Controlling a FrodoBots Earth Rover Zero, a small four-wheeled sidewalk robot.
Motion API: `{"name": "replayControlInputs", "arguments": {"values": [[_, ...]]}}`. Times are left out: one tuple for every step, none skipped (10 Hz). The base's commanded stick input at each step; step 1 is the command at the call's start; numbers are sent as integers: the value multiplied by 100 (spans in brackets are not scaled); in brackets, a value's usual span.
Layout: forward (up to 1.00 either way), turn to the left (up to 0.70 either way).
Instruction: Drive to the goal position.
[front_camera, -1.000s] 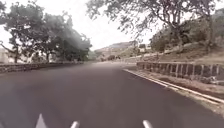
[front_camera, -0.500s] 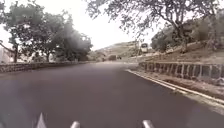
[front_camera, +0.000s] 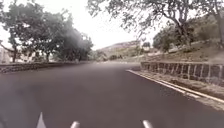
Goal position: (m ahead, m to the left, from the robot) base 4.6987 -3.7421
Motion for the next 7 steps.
{"name": "replayControlInputs", "arguments": {"values": [[50, 0], [50, 0], [50, 0], [50, 0], [50, 0], [50, 0], [50, 0]]}}
